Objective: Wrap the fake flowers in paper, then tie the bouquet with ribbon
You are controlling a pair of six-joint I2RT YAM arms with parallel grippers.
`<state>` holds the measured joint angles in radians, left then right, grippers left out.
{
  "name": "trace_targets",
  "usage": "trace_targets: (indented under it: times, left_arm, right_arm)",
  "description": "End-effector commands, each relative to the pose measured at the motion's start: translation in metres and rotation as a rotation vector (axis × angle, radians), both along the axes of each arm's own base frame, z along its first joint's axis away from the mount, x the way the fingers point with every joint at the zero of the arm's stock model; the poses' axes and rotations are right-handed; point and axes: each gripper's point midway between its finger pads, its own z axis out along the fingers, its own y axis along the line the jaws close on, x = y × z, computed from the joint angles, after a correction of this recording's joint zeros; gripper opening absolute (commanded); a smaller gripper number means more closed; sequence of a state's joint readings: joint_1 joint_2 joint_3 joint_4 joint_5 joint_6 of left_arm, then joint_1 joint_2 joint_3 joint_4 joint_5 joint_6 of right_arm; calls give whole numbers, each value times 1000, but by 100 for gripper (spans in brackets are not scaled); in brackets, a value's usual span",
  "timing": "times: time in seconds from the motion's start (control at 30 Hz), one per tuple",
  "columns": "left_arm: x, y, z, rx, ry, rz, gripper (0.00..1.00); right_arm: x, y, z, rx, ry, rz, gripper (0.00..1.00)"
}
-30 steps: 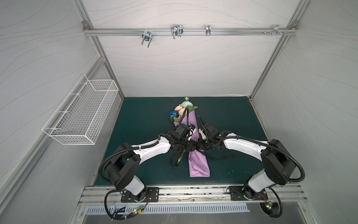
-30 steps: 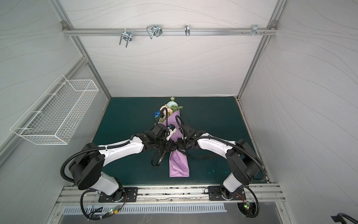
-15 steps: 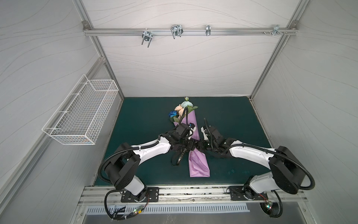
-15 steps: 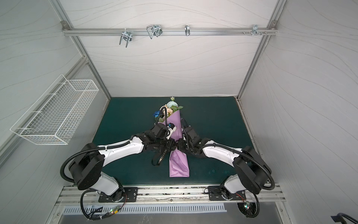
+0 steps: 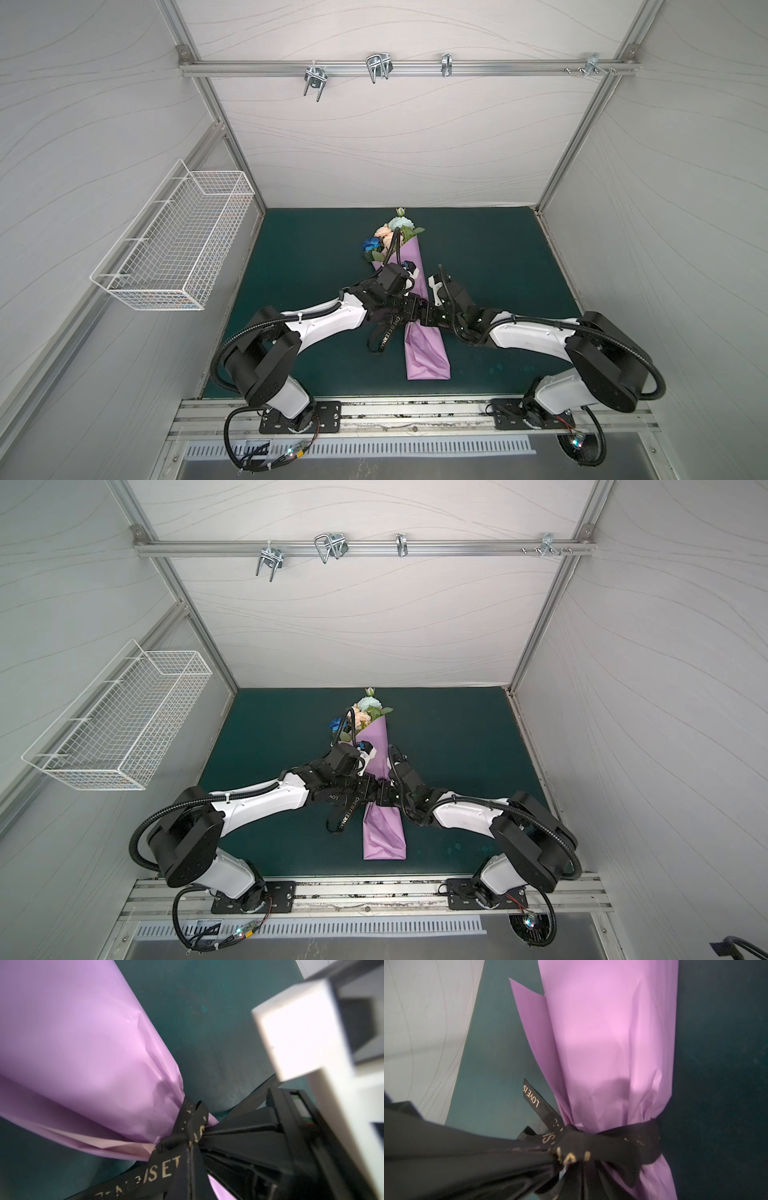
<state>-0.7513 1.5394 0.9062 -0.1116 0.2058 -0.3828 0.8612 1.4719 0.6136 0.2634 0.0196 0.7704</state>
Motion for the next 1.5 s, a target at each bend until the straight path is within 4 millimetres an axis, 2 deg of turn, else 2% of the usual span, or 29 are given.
trace_targets:
  times: [0.0,0.1,0.23,0.5,0.73,0.93,1.1,1.27,1.37,1.47]
  left_arm:
    - [8,-12,18,-60,-29,12,0]
    - [8,-11,18,-63,-24,18,0]
    - [4,-12,18,-76,-8,16,0]
    - [1,-11,14,-81,18,23,0]
    - [1,-8,8,-73,36,52,0]
    - [4,-5,7,-70,29,80,0]
    - [3,-8,12,-100,31,80,0]
    - [0,-10,20,-147,30,76,0]
    - [-1,-10,19,-140,37,71,0]
    - [-1,-8,19,-148,38,85,0]
  right_arm:
    - [10,4,3,39,-40,-41,0]
    - [13,0,-3,43,-47,-70,0]
    - [20,-3,0,94,-88,-82,0]
    - [31,10,12,218,-203,-43,0]
    - [27,19,29,336,-305,17,0]
    - [18,18,31,374,-326,53,0]
    - [23,20,34,390,-350,55,0]
    - [35,27,27,408,-368,53,0]
    - [41,32,18,404,-364,51,0]
    - [43,38,17,404,-373,72,0]
